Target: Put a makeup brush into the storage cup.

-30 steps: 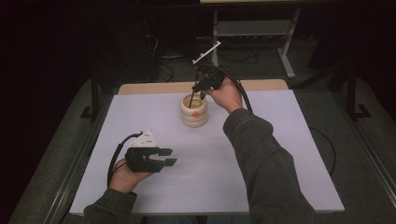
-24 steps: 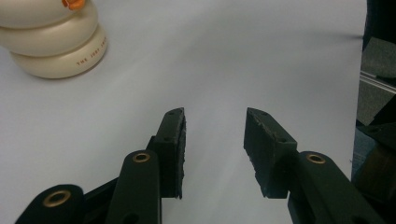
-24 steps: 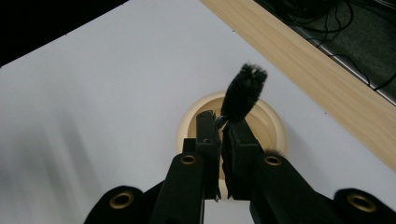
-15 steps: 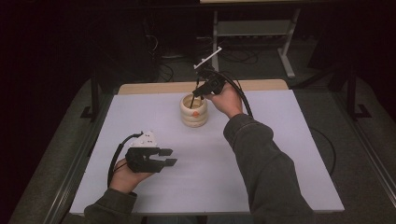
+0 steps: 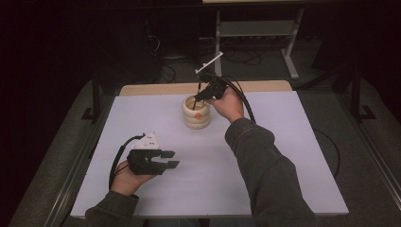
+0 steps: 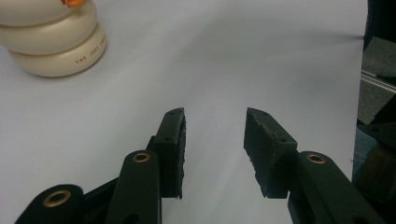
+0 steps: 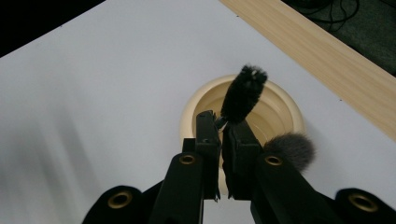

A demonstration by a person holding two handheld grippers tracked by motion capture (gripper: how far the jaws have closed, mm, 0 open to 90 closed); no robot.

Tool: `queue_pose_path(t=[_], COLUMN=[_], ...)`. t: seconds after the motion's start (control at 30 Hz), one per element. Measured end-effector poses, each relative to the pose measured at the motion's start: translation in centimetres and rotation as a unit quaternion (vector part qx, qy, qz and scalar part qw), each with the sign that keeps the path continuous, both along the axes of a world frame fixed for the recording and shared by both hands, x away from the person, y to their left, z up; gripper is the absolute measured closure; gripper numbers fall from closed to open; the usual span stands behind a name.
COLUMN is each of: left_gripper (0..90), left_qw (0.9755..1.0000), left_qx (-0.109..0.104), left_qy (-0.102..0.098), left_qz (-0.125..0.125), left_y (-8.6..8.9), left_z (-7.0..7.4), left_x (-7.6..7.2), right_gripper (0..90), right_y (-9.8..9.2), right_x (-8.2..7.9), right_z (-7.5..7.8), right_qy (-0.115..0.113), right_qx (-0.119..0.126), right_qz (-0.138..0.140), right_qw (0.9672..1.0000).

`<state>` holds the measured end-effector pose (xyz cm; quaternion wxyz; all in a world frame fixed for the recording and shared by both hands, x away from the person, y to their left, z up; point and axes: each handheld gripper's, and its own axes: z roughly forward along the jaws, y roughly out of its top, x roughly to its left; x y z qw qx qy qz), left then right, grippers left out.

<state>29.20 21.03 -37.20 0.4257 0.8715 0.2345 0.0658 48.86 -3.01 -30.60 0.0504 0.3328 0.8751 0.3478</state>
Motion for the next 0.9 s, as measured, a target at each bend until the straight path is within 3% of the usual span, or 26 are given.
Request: queue_pose_path(t=[0.33, 0.6, 0.77, 0.83, 0.9], left_gripper=[57.9, 56.9, 56.6, 56.5, 56.3], left_qw=[1.0, 1.0, 1.0, 0.9999, 1.0], left_qx=[0.002, 0.006, 0.004, 0.013, 0.004], left_qy=[-0.003, -0.003, -0.002, -0.006, -0.002], left_qz=[-0.002, -0.001, 0.001, -0.005, 0.001], left_y=[0.0, 0.0, 0.0, 0.0, -0.1], left_z=[0.0, 0.0, 0.0, 0.0, -0.1], left_x=[0.1, 0.1, 0.1, 0.2, 0.1], right_gripper=[80.6, 75.4, 71.4, 69.4, 68.8], right_y=[-0.4, -0.9, -1.9, -2.4, -2.9], right_x=[-0.3, -0.8, -1.2, -1.4, -1.6], right_z=[-0.9, -0.3, -0.3, -0.2, -0.2], right_qy=[-0.003, -0.017, -0.017, -0.01, -0.015], right_qx=[0.003, 0.015, 0.022, 0.03, 0.038], right_qz=[-0.003, -0.005, -0.011, -0.017, -0.015], right_qw=[1.0, 0.9997, 0.9995, 0.9994, 0.9991])
